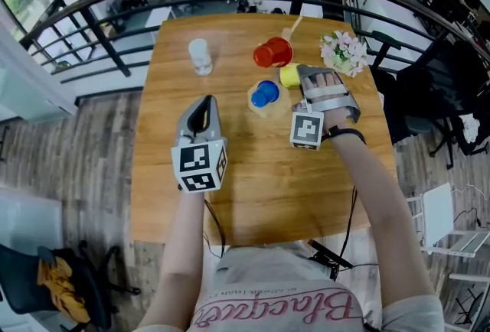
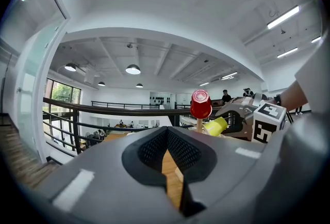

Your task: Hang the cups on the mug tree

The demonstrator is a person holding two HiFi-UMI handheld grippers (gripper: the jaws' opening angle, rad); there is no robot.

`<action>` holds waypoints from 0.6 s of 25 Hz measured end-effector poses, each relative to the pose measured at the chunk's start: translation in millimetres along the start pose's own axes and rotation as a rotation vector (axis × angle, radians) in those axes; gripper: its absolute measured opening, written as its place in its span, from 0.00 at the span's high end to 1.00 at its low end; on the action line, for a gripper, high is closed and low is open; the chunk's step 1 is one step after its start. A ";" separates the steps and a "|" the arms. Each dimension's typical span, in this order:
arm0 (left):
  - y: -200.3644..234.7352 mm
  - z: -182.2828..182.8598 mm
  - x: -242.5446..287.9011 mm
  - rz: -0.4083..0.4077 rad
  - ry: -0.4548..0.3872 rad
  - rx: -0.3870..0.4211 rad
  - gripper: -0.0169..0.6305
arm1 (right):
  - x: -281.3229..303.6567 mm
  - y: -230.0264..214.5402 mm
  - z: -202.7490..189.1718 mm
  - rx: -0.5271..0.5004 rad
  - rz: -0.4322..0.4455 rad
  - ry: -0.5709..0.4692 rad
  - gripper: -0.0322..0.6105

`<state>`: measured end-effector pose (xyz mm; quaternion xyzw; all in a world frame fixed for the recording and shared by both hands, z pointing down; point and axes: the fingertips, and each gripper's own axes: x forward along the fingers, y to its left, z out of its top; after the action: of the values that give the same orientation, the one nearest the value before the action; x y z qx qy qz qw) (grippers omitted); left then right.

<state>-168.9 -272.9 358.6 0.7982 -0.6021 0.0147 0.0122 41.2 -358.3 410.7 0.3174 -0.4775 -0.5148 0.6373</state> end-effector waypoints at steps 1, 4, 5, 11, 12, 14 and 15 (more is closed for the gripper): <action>-1.5 1.4 -0.6 -0.004 -0.003 0.003 0.95 | -3.3 -2.7 -0.8 0.017 -0.008 -0.002 0.54; -7.4 6.5 -1.7 -0.016 -0.014 0.013 0.95 | -13.6 -9.1 -3.3 0.081 -0.025 -0.009 0.54; -9.7 8.0 -2.2 -0.018 -0.017 0.017 0.95 | -17.3 -10.5 -3.2 0.106 -0.028 -0.016 0.54; -23.0 19.5 -10.9 -0.015 -0.039 0.024 0.95 | -36.4 -8.5 -7.8 0.168 -0.021 -0.039 0.54; -25.5 21.5 -13.3 -0.013 -0.043 0.027 0.95 | -39.8 -9.5 -8.9 0.184 -0.024 -0.044 0.54; -30.5 26.3 -19.0 -0.007 -0.052 0.033 0.95 | -46.8 -12.1 -10.6 0.231 -0.029 -0.061 0.54; -33.1 29.1 -22.1 -0.002 -0.057 0.036 0.95 | -50.5 -13.3 -11.6 0.258 -0.028 -0.070 0.54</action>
<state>-142.9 -243.7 328.6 0.7989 -0.6011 0.0030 -0.0194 46.6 -314.4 380.6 0.3855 -0.5572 -0.4687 0.5668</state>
